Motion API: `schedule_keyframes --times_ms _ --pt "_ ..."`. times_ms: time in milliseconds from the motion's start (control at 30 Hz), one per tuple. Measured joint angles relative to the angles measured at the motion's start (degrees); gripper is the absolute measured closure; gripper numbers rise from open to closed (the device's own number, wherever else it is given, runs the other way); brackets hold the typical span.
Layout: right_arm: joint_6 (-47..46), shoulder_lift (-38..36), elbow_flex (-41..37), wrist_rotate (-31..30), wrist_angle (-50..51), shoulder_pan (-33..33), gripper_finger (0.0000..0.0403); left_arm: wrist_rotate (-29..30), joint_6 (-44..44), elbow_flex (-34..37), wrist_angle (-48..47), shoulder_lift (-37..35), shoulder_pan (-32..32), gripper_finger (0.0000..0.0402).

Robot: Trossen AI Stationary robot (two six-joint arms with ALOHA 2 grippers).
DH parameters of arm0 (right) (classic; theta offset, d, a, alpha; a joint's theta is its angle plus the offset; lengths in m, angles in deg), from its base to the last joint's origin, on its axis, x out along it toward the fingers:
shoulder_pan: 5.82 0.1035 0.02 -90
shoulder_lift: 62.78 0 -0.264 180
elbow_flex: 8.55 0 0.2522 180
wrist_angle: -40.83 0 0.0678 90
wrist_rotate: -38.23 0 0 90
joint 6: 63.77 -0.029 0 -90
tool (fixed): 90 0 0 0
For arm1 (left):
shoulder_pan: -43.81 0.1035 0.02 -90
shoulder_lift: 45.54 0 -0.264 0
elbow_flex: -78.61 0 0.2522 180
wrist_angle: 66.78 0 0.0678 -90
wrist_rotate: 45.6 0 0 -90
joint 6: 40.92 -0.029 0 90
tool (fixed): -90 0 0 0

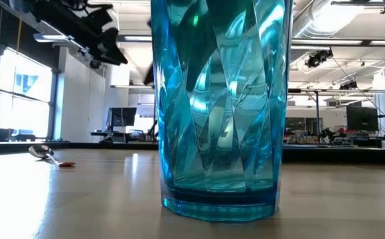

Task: Pick and place plate/cup/fork/spoon on tray
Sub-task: Put the orange spoon on the green serving tray to the left of the blue plate

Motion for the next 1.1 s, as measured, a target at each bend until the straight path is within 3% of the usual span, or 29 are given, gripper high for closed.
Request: schedule_keyframes --times_ms 100,367,500,733,867,1100 --pt "-0.35 0.66 0.02 4.16 -3.49 -0.49 0.0247 0.05 -0.94 0.00 0.13 -3.63 -0.57 0.0209" --pt "0.18 5.48 -0.02 4.08 -8.43 -0.76 0.0247 0.14 -0.06 3.78 5.22 -13.52 -2.97 0.0209" --pt "4.38 5.96 -0.07 3.52 -11.14 0.25 0.0247 1.08 -2.79 7.27 9.81 -14.53 -3.19 0.0209" --pt "5.78 6.63 3.19 -0.45 -11.18 0.67 0.0247 2.31 -2.23 7.50 10.96 -14.15 -3.22 0.0209" --pt "10.14 6.71 4.61 -1.61 -11.36 0.71 0.0251 -4.48 -1.10 8.99 14.88 -13.45 -3.24 0.0209" --pt "7.55 8.29 5.26 -2.62 -15.98 1.02 0.0276 -14.79 2.47 19.22 40.06 -13.50 -3.24 0.0209"
